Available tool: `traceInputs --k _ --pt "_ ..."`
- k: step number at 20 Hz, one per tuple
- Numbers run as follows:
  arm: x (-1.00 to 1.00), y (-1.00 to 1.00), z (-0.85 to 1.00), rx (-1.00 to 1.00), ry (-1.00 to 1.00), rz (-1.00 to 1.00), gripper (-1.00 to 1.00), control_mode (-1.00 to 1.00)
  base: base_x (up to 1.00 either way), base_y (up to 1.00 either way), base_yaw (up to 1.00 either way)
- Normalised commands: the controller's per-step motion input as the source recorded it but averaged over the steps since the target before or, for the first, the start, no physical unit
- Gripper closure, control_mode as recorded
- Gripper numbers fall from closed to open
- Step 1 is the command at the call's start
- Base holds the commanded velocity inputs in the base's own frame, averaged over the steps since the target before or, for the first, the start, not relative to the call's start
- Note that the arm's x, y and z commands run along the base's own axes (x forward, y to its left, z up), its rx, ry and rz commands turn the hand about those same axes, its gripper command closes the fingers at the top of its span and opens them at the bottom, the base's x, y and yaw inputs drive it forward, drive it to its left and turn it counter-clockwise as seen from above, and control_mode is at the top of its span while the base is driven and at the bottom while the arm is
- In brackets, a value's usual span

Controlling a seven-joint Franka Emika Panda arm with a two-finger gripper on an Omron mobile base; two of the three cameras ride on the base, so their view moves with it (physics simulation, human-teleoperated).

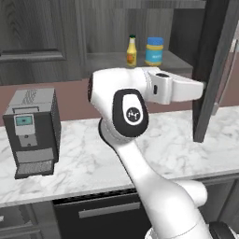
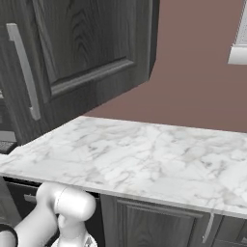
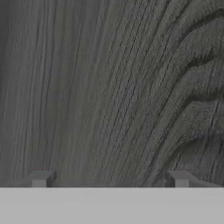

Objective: Move the mustard and mayonnaise from the cabinet to the dining counter.

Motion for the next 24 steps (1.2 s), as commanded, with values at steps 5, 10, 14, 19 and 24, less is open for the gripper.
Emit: traceInputs --k 5,10,14,19,24 --pt "-0.31 -1.00 0.00 0.00 0.00 0.00 -1.00 -1.00 0.00 0.00 0.00" --pt "-0.03 -1.00 0.00 0.03 0.00 0.01 -1.00 -1.00 0.00 0.00 0.00" --pt "0.00 -1.00 0.00 0.04 0.00 0.04 -1.00 -1.00 0.00 0.00 0.00" --pt "0.00 -0.99 0.00 0.07 0.00 0.05 -1.00 -1.00 0.00 0.00 0.00" --pt "-0.23 -0.24 0.00 0.02 0.00 0.11 -1.00 -1.00 0.00 0.00 0.00"
